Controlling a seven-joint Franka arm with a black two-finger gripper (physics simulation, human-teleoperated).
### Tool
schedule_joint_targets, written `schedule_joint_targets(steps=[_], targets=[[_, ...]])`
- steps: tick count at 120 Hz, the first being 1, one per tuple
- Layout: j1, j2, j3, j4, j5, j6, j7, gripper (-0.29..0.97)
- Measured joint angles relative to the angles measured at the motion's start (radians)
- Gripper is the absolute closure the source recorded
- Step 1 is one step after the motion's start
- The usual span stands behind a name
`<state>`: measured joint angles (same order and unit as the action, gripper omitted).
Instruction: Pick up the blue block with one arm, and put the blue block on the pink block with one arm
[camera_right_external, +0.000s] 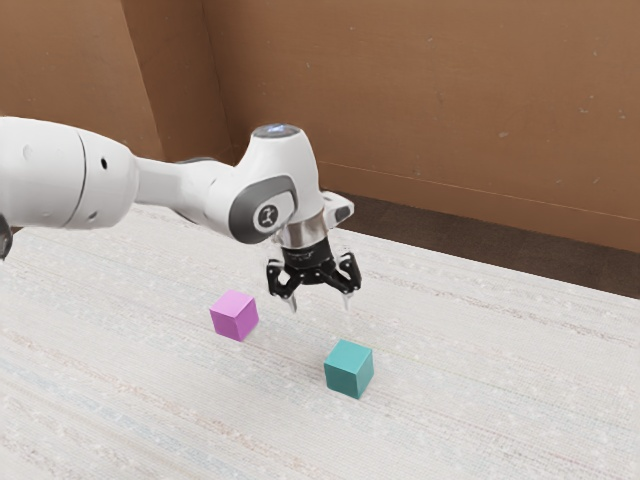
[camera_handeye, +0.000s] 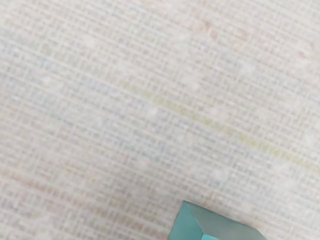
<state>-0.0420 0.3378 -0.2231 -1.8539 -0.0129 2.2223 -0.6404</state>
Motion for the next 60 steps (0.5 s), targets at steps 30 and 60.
schedule_joint_targets(steps=[30,60], targets=[[-0.024,0.066,-0.001,-0.006,0.026,0.093,0.135,0.0],[-0.041,0.085,-0.001,-0.035,0.017,0.159,0.224,0.0]])
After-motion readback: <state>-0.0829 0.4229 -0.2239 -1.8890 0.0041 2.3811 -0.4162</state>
